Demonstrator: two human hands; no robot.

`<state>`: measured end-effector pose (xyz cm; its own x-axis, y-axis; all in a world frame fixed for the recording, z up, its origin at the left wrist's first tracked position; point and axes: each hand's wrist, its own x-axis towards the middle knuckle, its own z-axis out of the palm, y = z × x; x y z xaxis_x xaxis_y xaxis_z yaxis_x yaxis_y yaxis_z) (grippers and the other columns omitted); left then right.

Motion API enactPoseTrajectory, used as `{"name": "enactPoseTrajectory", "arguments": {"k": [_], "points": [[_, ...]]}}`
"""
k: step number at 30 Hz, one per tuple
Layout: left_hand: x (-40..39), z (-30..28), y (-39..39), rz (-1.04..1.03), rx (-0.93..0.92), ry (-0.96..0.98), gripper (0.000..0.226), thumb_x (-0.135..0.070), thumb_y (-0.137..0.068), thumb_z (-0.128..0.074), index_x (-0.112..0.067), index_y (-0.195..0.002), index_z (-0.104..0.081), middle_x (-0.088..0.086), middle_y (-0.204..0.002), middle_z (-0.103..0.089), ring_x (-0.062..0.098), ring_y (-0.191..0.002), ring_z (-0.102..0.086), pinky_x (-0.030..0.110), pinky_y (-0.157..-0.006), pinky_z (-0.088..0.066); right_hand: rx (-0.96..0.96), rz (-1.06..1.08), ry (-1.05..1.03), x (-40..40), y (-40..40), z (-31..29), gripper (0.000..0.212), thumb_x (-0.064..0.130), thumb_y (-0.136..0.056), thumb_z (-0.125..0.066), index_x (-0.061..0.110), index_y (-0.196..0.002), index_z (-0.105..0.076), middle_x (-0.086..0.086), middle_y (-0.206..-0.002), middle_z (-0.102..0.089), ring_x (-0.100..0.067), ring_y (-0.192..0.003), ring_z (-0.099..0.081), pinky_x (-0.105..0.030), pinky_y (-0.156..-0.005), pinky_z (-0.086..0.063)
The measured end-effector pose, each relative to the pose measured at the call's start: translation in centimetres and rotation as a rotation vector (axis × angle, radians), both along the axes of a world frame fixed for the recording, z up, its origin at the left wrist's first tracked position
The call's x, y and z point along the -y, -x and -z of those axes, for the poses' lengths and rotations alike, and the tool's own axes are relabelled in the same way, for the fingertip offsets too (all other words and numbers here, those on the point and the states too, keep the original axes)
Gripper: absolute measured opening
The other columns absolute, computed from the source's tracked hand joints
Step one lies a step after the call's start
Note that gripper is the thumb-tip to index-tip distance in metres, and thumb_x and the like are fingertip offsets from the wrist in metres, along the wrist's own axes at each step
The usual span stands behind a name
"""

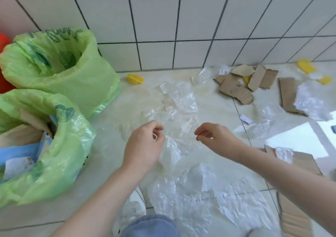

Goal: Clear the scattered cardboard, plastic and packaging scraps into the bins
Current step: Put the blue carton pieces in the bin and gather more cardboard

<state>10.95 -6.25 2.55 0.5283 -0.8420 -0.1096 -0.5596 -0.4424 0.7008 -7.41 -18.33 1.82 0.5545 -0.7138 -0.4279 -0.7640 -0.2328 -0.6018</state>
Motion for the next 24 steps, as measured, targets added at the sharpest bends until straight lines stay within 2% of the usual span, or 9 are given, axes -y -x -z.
{"name": "enactPoseTrajectory", "arguments": {"k": [2,6,10,16,20,22,24], "points": [[1.1,1.1,1.4,0.054,-0.054,-0.077,0.017,-0.015,-0.084,-0.058,-0.02,-0.095,-0.069,-0.011,-0.075,-0.063,0.006,-0.067,-0.059,0.025,-0.07,-0.049,-0.083,0.041,0.018,1.7,3.0,1.1,0.016,0.015,-0.087,-0.055,0.028,-0.093,-0.063,0.006,-0.092,-0.07,-0.014,-0.094,-0.064,-0.025,-0.082,-0.05],[4.0,2.7,2.8,0.208,-0.012,-0.167,0.017,-0.017,-0.085,-0.055,-0.022,-0.095,-0.068,-0.012,-0.077,-0.062,0.013,-0.077,-0.061,0.03,-0.075,-0.052,-0.112,0.249,0.027,5.4,7.3,2.9,0.015,0.012,-0.086,-0.056,0.023,-0.093,-0.063,-0.001,-0.098,-0.07,-0.018,-0.095,-0.063,-0.023,-0.07,-0.046],[7.8,4.3,4.1,0.324,0.044,-0.248,0.018,-0.019,-0.085,-0.051,-0.024,-0.094,-0.066,-0.009,-0.087,-0.066,0.017,-0.087,-0.061,0.036,-0.078,-0.053,-0.155,0.362,0.069,8.1,9.7,4.8,0.02,0.011,-0.088,-0.051,0.015,-0.101,-0.065,-0.005,-0.11,-0.065,-0.024,-0.1,-0.059,-0.028,-0.077,-0.047],[14.0,5.1,6.9,0.564,0.193,-0.378,0.02,-0.018,-0.086,-0.047,-0.019,-0.097,-0.063,-0.003,-0.099,-0.063,0.021,-0.095,-0.059,0.038,-0.082,-0.052,-0.259,0.291,0.16,10.9,11.7,6.5,0.026,0.01,-0.089,-0.048,0.004,-0.111,-0.06,-0.015,-0.112,-0.063,-0.032,-0.101,-0.059,-0.038,-0.086,-0.051],[19.3,4.1,8.6,0.73,0.351,-0.374,0.021,-0.017,-0.089,-0.046,-0.014,-0.104,-0.061,0.001,-0.108,-0.059,0.023,-0.099,-0.055,0.038,-0.083,-0.05,-0.282,0.266,0.213,13.2,12.7,7.6,0.03,0.017,-0.092,-0.052,0.001,-0.118,-0.055,-0.015,-0.116,-0.059,-0.032,-0.107,-0.055,-0.033,-0.085,-0.046],[22.1,4.0,9.6,0.819,0.449,-0.36,0.023,-0.016,-0.091,-0.045,-0.013,-0.108,-0.059,0.003,-0.114,-0.054,0.024,-0.105,-0.052,0.036,-0.081,-0.048,-0.279,0.284,0.218,14.5,12.8,7.8,0.034,0.019,-0.093,-0.052,0.002,-0.122,-0.053,-0.015,-0.116,-0.057,-0.031,-0.108,-0.054,-0.029,-0.079,-0.039],[24.6,4.2,10.7,0.899,0.545,-0.354,0.027,-0.014,-0.092,-0.043,-0.012,-0.116,-0.056,0.005,-0.119,-0.05,0.025,-0.113,-0.048,0.036,-0.078,-0.045,-0.291,0.281,0.216,15.6,12.8,8.1,0.038,0.022,-0.092,-0.055,0.003,-0.125,-0.051,-0.015,-0.119,-0.056,-0.03,-0.109,-0.053,-0.03,-0.082,-0.038]]}}
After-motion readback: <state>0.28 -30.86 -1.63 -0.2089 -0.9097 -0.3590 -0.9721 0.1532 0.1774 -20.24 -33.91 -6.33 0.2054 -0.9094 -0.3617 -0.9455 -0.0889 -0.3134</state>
